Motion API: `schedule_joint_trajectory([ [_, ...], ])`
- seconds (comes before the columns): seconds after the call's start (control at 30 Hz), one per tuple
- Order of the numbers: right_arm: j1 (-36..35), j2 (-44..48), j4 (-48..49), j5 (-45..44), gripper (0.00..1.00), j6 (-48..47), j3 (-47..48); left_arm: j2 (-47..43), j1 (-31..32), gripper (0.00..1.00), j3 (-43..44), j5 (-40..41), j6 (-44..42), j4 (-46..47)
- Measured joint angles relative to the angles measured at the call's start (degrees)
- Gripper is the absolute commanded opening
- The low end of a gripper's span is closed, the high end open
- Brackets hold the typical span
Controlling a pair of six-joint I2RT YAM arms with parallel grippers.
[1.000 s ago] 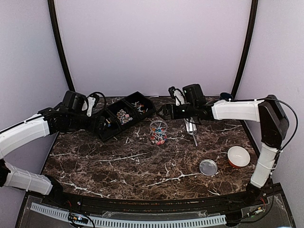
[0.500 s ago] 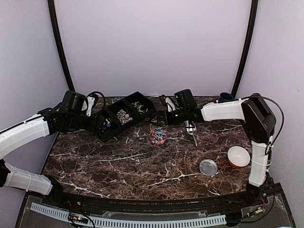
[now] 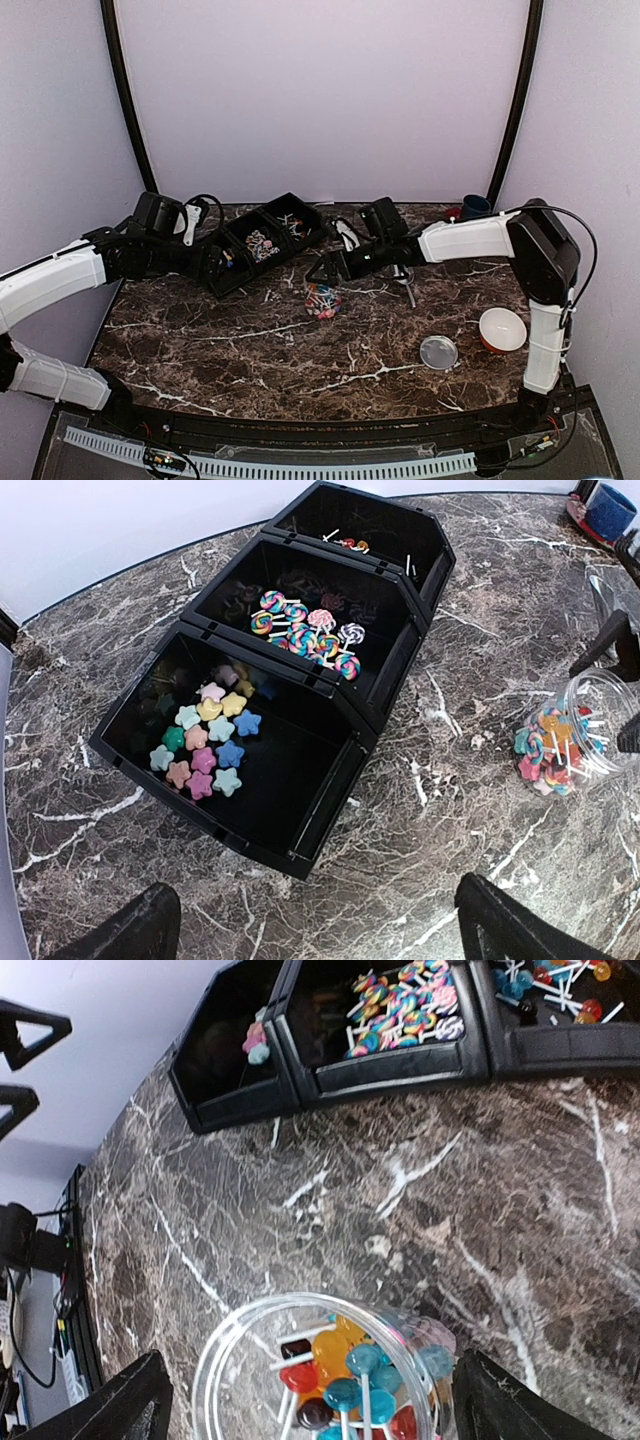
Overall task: Pack the candies
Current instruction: Move the packing bottle to the center of the board.
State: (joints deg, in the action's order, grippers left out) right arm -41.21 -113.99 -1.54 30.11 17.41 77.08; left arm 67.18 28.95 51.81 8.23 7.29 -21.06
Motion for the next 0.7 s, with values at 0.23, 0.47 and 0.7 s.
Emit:
schedule_joint_trajectory([
  [0.23, -1.29, 4.15, -3.23, 0.02, 0.98, -2.86, -4.83, 0.37, 0.0, 0.99, 0.0, -0.31, -0.02, -0.02],
  [0.47, -2.29, 10.16, -6.51, -4.79, 0.99, -5.68, -7.87, 0.42, 0.0, 0.99, 0.0, -0.46, -0.02, -0.02],
  [0.7, -2.38, 20.85, -10.05, -16.37, 0.98, -8.2, -14.05, 0.42, 0.0, 0.99, 0.0, -0.46, -0.02, -0.04],
])
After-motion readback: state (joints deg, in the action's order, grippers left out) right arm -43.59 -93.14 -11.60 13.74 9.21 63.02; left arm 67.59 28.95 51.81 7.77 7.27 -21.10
